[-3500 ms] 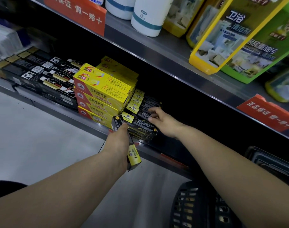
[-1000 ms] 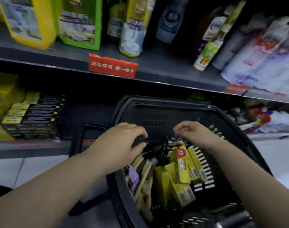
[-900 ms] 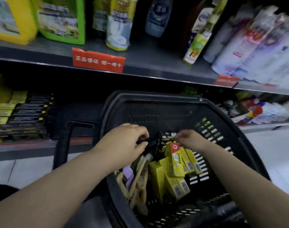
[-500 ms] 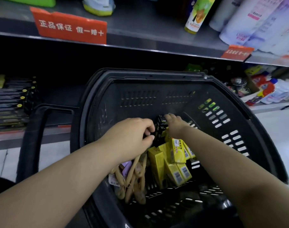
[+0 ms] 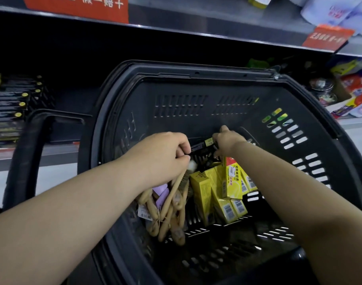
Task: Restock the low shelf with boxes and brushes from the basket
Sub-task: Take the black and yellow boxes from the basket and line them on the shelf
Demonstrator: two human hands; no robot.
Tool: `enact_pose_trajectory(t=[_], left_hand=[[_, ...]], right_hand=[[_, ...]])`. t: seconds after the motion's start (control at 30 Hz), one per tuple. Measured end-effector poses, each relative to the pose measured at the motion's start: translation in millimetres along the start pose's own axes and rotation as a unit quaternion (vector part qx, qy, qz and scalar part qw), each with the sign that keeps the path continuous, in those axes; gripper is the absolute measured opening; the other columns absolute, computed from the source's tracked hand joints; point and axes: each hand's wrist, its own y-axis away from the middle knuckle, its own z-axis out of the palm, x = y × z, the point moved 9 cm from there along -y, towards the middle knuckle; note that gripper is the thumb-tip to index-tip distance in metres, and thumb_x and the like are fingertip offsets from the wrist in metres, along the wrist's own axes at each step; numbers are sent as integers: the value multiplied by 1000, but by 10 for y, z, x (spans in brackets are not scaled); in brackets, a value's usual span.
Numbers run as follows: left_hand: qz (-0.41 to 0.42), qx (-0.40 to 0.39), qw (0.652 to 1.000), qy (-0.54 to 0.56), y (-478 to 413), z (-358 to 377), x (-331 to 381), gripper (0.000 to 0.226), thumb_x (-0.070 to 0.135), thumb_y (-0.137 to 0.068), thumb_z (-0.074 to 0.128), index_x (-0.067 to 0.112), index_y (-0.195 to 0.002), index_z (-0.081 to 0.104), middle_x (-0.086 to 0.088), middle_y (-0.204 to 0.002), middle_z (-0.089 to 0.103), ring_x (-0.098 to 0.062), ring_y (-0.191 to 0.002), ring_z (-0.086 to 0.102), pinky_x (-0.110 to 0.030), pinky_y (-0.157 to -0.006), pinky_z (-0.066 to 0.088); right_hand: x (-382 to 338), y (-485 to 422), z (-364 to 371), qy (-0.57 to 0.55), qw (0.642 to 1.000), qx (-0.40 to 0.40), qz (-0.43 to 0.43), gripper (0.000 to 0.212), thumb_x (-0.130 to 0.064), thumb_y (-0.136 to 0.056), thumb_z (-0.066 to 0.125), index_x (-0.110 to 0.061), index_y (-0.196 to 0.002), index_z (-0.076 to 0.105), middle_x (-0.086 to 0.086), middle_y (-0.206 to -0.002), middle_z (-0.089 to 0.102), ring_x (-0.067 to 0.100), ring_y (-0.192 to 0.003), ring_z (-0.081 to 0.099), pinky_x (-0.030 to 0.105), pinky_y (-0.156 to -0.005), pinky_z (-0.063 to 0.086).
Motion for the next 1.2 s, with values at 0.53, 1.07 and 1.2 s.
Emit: enact_pose_trajectory(t=[0.53,1.07,1.2], left_hand=[[-84,16,984,158,-26,-64,-109,51,46,-88,54,27,-134,42,8,-118,58,-9,-104,57,-27,-82,45],[-196,-56,860,468,109,83,-120,20,20,-76,73,8,-92,68,-6,-68,67,-15,-53,61,-20,-50,50],[-201,-132,832,499,135,207,0,30,31,-86,61,10,-108,63,-8,-75,67,-20,-62,63,-26,-53,54]], right_hand=[[-369,974,-1206,-537,822,52,-181,28,-36,-95,46,-17,-88,65,-2,-71,68,9,-58,60,21,-60,51],[-806,1099,-1194,-697,628,-132,-321,44,-6,-81,45,-15,-124,52,6,-117,63,12,-93,64,25,-80,53],[-841,1200,-1230,-707,565,-170,-389,60,7,-78,58,-12,-132,43,2,-106,66,17,-100,64,28,-88,51]])
